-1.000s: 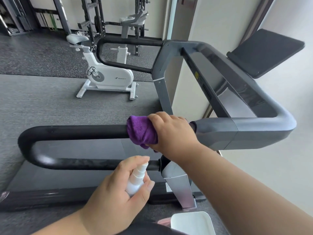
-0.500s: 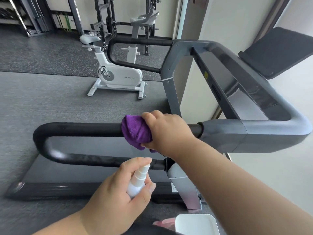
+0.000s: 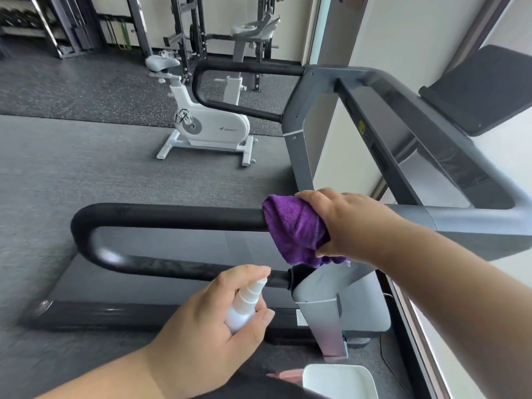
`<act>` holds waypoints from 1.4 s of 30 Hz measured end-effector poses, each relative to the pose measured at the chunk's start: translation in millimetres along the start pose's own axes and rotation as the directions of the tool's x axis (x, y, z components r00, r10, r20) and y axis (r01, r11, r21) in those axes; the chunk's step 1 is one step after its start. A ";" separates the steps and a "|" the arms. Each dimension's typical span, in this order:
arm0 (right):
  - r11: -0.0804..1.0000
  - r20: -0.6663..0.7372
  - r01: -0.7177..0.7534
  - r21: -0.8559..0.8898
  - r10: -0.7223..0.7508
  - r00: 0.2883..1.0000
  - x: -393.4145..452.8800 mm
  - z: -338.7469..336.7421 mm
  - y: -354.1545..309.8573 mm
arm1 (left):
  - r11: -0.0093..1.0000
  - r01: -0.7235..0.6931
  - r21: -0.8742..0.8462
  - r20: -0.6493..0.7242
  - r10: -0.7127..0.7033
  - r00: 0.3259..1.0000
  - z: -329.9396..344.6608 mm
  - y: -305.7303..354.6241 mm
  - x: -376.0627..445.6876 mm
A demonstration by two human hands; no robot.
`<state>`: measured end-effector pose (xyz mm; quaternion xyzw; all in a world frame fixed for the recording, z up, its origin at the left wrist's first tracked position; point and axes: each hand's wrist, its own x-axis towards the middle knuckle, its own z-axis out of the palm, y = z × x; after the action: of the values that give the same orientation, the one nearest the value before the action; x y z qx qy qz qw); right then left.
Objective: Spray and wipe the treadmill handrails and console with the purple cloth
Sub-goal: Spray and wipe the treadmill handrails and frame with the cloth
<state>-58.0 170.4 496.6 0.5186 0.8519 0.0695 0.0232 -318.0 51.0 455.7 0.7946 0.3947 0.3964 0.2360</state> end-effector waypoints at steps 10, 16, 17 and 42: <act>0.996 -0.062 -0.015 -0.088 0.009 0.998 29.6 3.5 -51.8 | 0.996 0.082 -0.045 -0.038 -0.084 0.996 -2.7 -14.0 5.1; 1.000 -0.093 -0.022 -0.019 0.020 0.995 28.5 7.1 -54.8 | 0.997 0.008 -0.075 0.034 -0.006 0.999 14.2 -6.9 21.8; 1.000 -0.091 -0.019 0.001 0.019 0.996 23.8 6.6 -48.2 | 0.996 -0.003 -0.085 0.041 0.006 0.999 15.4 -5.6 24.2; 0.998 -0.178 0.060 0.010 -0.057 0.982 65.3 -0.6 -103.9 | 0.993 0.113 -0.042 -0.062 -0.115 0.991 -36.3 -31.2 -5.8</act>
<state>-179.6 181.3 484.5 0.4854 0.8659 0.1081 -0.0547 -363.5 66.5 452.5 0.7530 0.4392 0.4149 0.2607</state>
